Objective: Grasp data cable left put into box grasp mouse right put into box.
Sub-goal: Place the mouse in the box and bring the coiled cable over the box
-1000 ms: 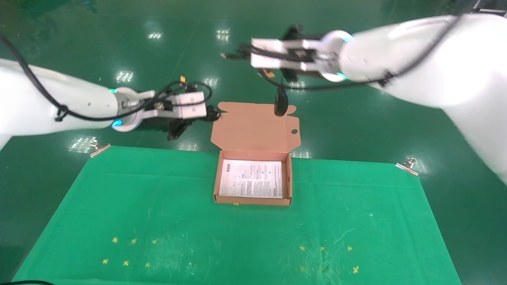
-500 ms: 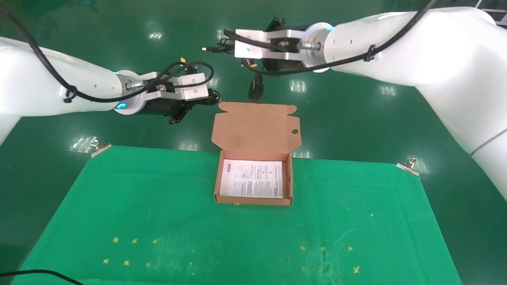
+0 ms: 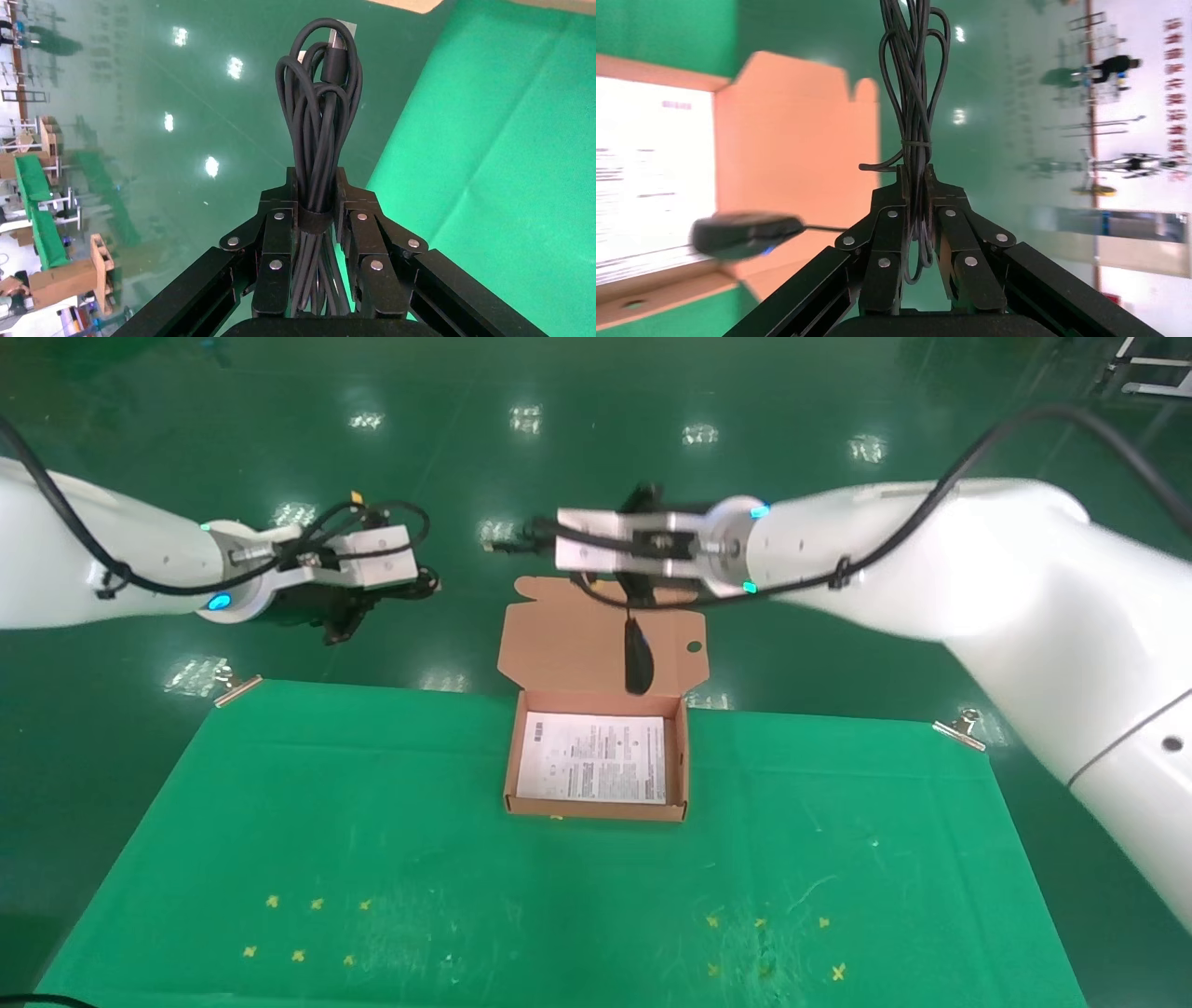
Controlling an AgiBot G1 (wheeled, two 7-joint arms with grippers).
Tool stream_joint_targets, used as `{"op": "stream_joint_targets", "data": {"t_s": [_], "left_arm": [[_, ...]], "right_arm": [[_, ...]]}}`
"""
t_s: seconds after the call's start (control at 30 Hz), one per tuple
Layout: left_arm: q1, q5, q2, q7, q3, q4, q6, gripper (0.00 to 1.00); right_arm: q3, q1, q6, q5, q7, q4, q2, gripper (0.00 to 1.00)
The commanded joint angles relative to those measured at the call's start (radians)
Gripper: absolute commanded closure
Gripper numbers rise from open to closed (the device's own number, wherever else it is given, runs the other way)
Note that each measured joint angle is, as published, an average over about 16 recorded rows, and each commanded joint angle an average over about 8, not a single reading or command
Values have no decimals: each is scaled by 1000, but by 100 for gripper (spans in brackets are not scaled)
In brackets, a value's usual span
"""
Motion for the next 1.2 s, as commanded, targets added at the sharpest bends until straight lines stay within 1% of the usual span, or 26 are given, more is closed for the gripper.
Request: {"op": "stream_joint_targets", "data": {"t_s": [0.03, 0.4, 0.8, 1.0, 1.2], "left_arm": [[5, 13, -5, -10, 4, -5, 7, 100], [10, 25, -9, -28, 6, -26, 14, 100], [12, 27, -11, -33, 6, -32, 17, 100], [12, 28, -11, -33, 6, -33, 17, 100], [12, 28, -11, -34, 6, -33, 17, 100]], "right_arm": [[-7, -15, -4, 10, 0, -3, -1, 100], [-51, -51, 19, 84, -34, -19, -14, 100], [-118, -84, 48, 201, -77, -1, -19, 100], [-146, -101, 53, 259, -68, -26, -19, 100], [-173, -132, 56, 321, -25, -104, -19, 100]]}}
